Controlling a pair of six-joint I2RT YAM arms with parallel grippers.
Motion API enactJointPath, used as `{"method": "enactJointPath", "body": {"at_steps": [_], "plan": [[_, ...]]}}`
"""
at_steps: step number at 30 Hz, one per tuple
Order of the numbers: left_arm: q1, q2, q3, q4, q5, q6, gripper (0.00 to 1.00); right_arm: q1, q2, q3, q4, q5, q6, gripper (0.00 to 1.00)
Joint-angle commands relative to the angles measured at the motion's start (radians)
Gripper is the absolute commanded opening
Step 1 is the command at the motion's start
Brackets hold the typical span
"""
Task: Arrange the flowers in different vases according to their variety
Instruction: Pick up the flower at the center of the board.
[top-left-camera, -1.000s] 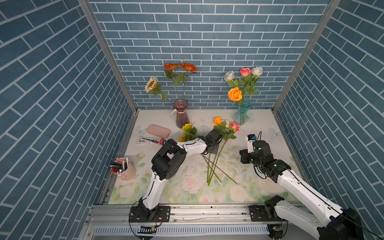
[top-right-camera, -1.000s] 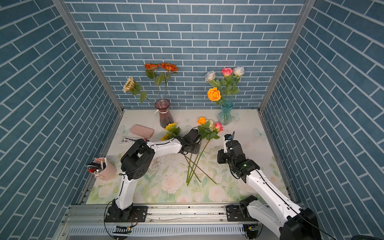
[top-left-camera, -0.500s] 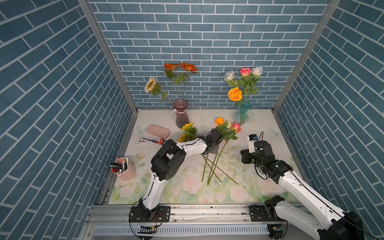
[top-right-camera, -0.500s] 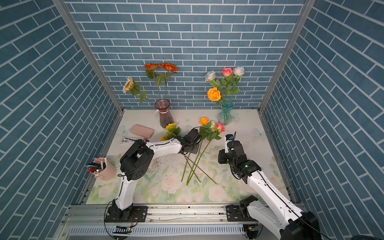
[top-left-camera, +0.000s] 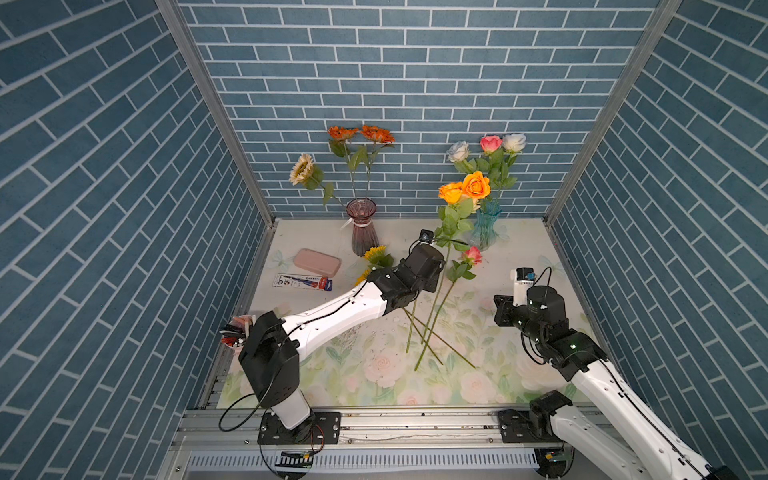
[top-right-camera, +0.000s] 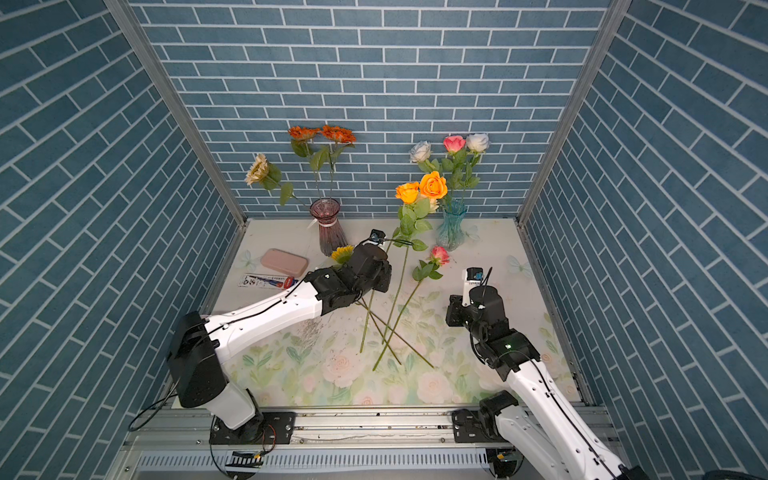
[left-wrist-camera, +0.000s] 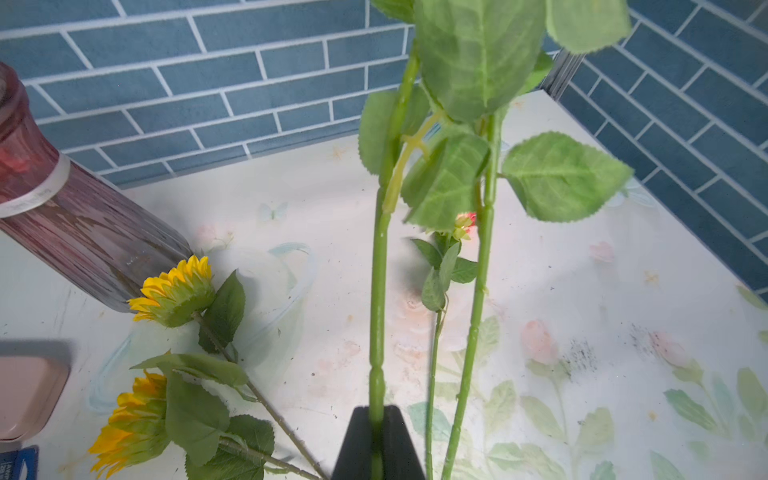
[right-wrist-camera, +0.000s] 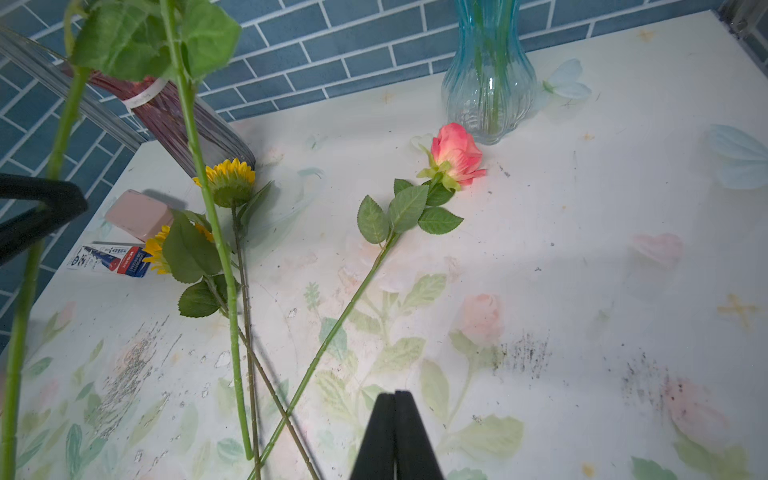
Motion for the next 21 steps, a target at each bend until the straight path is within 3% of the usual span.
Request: {"method": "enactJointPath", "body": {"at_steps": [1,15,21], "plan": [[-0.004,0.000,0.009,-0.037,-0.049,0.012,0.00,-0.007,-0.026,-0.006,-0.043,0.025,0.003,0.07],[-0.004,0.135,0.012,-0.079,-0.148,-0.017,0.00,-0.009,-0.066,-0.019,-0.061,0.027,0.004,0.07],[-0.004,0.124,0.007,-0.103,-0.188,-0.020,0.00,-0.008,-0.060,-0.020,-0.058,0.026,0.004,0.07]]}}
